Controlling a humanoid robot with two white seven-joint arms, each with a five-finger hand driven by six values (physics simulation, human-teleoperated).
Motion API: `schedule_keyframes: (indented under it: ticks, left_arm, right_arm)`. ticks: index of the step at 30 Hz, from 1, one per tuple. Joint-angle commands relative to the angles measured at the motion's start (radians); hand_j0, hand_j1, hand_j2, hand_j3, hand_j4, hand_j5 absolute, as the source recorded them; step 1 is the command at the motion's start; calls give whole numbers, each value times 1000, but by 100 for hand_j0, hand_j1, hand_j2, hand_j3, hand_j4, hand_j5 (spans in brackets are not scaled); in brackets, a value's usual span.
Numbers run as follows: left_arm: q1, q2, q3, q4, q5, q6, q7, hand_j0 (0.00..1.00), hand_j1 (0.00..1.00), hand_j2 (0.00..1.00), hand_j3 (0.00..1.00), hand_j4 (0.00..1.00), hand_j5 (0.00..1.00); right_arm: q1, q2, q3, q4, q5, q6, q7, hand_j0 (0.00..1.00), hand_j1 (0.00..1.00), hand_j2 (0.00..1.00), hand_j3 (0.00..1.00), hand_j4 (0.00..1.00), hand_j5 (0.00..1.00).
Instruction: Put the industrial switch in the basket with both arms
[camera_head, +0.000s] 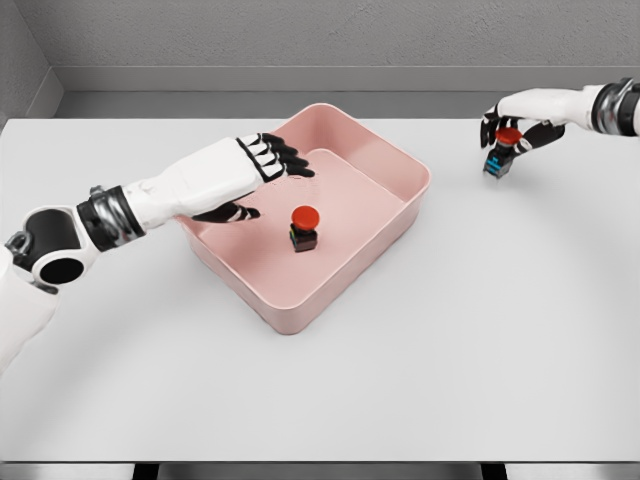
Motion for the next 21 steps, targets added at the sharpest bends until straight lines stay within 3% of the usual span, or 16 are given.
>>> schedule_keyframes:
  ticks: [1, 3, 5, 7, 9, 12, 21]
  left_arm:
    - [0, 150, -2, -95, 79, 1, 1, 100, 100, 100, 100, 100, 100]
    - [8, 286, -2, -177, 80, 1, 1, 100, 100, 100, 100, 100, 100]
    - [9, 409, 1, -184, 79, 1, 1, 100, 100, 100, 100, 100, 100]
    - [9, 420, 3, -183, 77, 1, -6, 100, 100, 100, 100, 100, 100]
    - [25, 418, 0, -184, 77, 1, -6, 100, 100, 100, 100, 100, 100]
    - [31, 420, 1, -183, 77, 1, -6, 100, 100, 100, 100, 100, 100]
    - [34, 423, 7, -180, 73, 1, -8, 100, 100, 100, 100, 100, 100]
  right_arm:
    - [0, -2, -2, -3, -5, -19, 2, 48, 48, 48, 48, 48, 48]
    - [-2, -11, -2, -2, -7, -42, 2, 48, 48, 48, 48, 48, 48]
    - [-15, -19, -2, -3, -8, -50, 2, 48, 48, 48, 48, 48, 48]
    - [-26, -26, -5, -8, -11, -50, 2, 48, 48, 48, 48, 48, 48]
    - [-26, -51, -5, -68, -16, -50, 2, 48, 48, 48, 48, 48, 48]
    - [-26, -53, -4, -86, -16, -50, 2, 48, 48, 48, 48, 48, 48]
    - [-23, -72, -4, -244, -25, -50, 2, 47, 47, 47, 47, 47, 47]
